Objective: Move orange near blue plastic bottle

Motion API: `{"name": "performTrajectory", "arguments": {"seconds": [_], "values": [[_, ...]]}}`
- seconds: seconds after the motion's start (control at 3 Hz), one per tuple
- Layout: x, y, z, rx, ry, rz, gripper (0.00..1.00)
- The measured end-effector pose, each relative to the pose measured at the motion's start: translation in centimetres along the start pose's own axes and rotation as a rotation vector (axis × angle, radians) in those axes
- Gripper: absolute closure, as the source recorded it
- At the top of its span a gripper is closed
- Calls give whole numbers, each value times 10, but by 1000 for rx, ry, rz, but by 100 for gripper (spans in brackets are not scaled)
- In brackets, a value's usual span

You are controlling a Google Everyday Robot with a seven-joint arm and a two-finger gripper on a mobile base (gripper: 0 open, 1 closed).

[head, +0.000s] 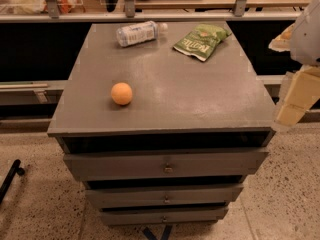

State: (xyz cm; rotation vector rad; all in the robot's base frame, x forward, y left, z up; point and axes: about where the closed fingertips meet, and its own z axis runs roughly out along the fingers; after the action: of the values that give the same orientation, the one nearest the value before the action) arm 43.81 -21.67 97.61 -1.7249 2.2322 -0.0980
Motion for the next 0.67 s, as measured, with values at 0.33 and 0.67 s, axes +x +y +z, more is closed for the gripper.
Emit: {"name": "performTrajectory", "arguments": {"seconds": [0.33, 0.67], "values": [[0, 0, 0, 0, 0, 0, 0], [-8, 0, 4, 6, -99, 18, 0]]}}
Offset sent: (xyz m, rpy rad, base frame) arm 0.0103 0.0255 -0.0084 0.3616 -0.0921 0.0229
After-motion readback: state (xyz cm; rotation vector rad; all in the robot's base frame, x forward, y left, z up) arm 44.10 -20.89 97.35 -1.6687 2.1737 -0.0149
